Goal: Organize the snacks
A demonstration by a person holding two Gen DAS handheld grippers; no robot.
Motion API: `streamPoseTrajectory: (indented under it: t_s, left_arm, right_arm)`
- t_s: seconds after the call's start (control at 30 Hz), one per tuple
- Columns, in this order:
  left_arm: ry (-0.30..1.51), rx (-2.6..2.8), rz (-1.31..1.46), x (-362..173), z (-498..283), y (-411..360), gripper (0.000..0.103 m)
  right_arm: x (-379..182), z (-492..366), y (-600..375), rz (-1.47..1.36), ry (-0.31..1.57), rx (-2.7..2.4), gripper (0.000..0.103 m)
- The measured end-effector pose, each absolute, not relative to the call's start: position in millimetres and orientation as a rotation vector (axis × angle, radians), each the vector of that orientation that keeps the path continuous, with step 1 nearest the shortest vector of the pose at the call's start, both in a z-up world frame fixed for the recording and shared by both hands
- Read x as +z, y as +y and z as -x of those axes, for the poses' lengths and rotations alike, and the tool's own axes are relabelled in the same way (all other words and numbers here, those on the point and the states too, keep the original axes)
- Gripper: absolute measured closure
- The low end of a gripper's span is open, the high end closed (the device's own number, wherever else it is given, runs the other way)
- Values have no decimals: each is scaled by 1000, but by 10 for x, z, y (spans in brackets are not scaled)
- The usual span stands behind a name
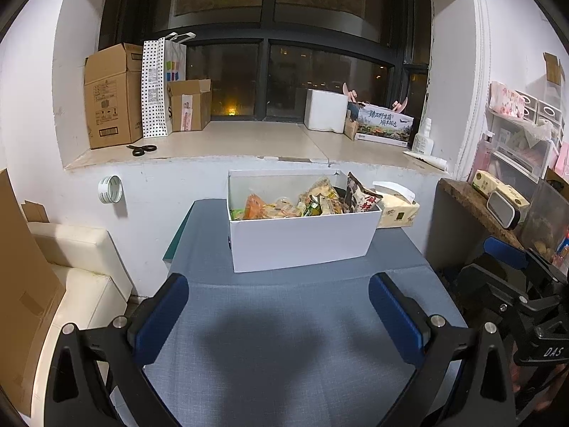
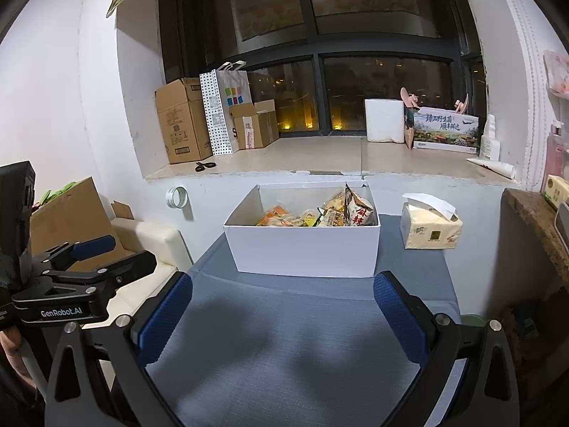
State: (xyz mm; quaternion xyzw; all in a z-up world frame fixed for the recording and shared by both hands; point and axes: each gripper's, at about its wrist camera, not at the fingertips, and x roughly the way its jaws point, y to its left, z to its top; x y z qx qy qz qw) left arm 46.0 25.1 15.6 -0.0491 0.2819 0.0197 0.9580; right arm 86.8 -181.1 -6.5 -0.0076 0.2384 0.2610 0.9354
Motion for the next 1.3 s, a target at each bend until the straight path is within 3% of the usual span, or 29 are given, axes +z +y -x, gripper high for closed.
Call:
streamPoseTrajectory:
  t_s: [1.3]
  left_arm:
    - [577, 36, 70, 148, -479, 208, 0]
  right_arm:
    - [-68, -846, -1784, 21, 479, 551, 0]
